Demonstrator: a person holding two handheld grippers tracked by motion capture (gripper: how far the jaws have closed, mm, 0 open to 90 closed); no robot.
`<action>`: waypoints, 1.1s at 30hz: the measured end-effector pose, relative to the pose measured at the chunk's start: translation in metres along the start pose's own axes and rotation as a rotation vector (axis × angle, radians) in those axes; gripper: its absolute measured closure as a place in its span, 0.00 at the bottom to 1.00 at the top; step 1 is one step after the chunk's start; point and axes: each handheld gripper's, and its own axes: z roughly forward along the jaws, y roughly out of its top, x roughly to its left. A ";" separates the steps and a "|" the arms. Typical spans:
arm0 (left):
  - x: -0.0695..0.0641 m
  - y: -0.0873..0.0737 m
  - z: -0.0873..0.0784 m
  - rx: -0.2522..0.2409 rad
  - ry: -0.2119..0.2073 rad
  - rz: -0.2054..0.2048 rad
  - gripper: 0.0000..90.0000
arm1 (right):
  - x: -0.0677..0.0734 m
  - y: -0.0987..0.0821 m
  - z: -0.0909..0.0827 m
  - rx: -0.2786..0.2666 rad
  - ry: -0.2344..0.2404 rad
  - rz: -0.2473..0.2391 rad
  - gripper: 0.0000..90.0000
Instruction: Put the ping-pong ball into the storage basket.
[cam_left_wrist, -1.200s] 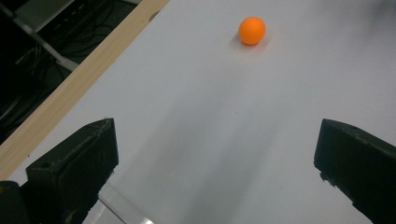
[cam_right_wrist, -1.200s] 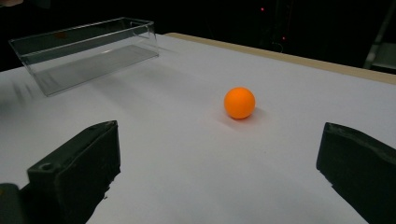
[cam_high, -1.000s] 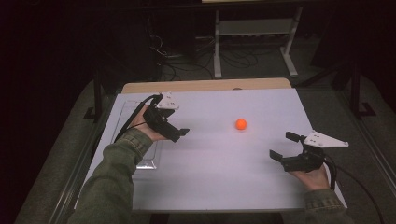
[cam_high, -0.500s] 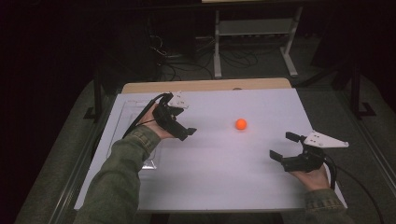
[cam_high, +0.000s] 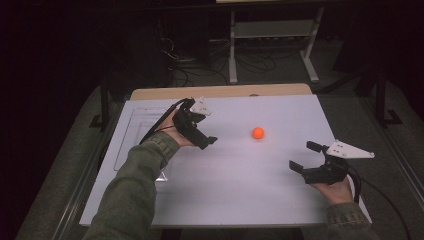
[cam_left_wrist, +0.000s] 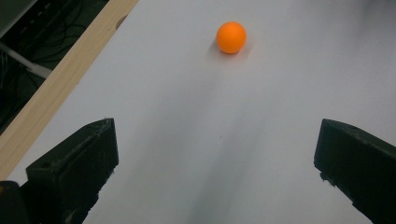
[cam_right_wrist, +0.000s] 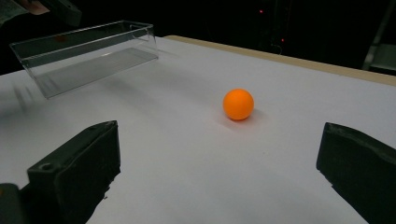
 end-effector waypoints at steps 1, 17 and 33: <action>-0.001 0.001 0.002 0.001 -0.006 -0.001 0.00 | 0.000 0.000 -0.001 0.000 0.000 0.000 0.00; -0.005 0.019 0.027 0.020 -0.043 0.045 0.00 | 0.001 -0.003 -0.008 0.002 -0.020 0.000 0.00; -0.009 0.035 0.052 0.040 -0.072 0.080 0.00 | 0.002 -0.004 -0.011 0.002 -0.016 0.001 0.00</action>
